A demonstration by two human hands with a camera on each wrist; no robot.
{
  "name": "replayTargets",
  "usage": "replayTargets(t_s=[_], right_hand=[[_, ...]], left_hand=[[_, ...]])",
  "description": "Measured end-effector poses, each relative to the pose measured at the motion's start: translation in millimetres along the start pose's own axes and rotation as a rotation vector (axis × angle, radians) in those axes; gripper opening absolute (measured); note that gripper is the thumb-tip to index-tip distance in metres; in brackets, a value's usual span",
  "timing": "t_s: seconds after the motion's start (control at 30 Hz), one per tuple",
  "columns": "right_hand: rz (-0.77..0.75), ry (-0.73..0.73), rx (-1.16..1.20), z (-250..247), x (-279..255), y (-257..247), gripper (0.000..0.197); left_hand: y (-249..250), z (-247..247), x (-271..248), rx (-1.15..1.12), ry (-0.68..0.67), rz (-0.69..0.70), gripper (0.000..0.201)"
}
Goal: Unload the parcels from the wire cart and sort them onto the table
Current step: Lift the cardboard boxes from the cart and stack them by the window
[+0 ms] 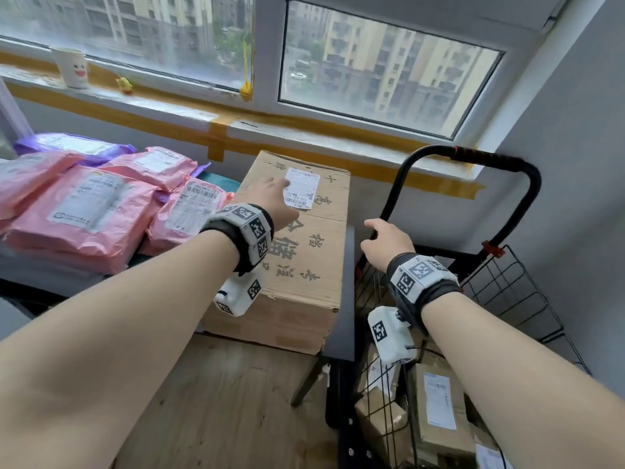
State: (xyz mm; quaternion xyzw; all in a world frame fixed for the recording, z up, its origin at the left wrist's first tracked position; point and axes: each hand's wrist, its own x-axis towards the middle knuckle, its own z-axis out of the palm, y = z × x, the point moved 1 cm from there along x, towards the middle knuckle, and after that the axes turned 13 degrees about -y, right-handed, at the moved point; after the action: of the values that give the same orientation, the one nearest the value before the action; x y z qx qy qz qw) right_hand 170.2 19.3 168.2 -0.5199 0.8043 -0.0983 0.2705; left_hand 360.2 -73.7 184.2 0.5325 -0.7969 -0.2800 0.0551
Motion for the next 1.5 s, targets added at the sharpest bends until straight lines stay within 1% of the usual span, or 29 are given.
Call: replayTargets(t_s=[0.1,0.17,0.23,0.4,0.5,0.63,0.77,0.87,0.93,1.1,1.27,1.43,1.5], right_hand=[[0.022,0.011,-0.12,-21.5,-6.0,29.3,0.042],[0.073,0.01,-0.113,-34.9,-11.6,53.9,0.038],[0.121,0.024,-0.098,-46.1,-17.3,81.8,0.037],[0.221,0.037,-0.044,-61.3,-22.2,166.6,0.033],[0.246,0.023,-0.03,-66.2,-14.8,223.6,0.031],[0.265,-0.047,0.019,-69.5,0.1,306.9,0.032],[0.296,-0.149,0.052,-65.0,15.1,391.6,0.032],[0.35,-0.223,0.09,-57.4,28.1,447.0,0.032],[0.376,-0.279,0.106,-48.3,38.2,475.1,0.031],[0.393,-0.445,0.115,-10.6,57.7,511.4,0.031],[0.403,-0.597,0.102,35.5,73.4,529.2,0.031],[0.468,-0.706,0.086,83.0,88.7,552.2,0.036],[0.496,-0.734,0.089,103.0,92.0,560.9,0.039]], left_hand=[[56.1,14.2,4.4,0.115,-0.052,0.182,0.054],[92.7,32.8,7.3,0.213,-0.066,0.295,0.052],[125.5,55.1,11.7,0.271,-0.091,0.372,0.05],[196.3,119.9,26.5,0.386,-0.156,0.495,0.044],[229.1,162.8,40.8,0.417,-0.197,0.497,0.048],[271.9,231.3,65.6,0.472,-0.28,0.416,0.051],[311.3,300.3,89.6,0.502,-0.374,0.321,0.043],[327.0,347.7,104.2,0.498,-0.455,0.236,0.054],[327.8,374.1,111.8,0.472,-0.487,0.168,0.056],[303.8,419.0,122.1,0.43,-0.592,-0.023,0.055],[273.4,460.9,135.8,0.388,-0.665,-0.147,0.056],[243.6,516.2,140.3,0.248,-0.76,-0.304,0.056],[231.1,537.1,137.3,0.182,-0.797,-0.361,0.052]])
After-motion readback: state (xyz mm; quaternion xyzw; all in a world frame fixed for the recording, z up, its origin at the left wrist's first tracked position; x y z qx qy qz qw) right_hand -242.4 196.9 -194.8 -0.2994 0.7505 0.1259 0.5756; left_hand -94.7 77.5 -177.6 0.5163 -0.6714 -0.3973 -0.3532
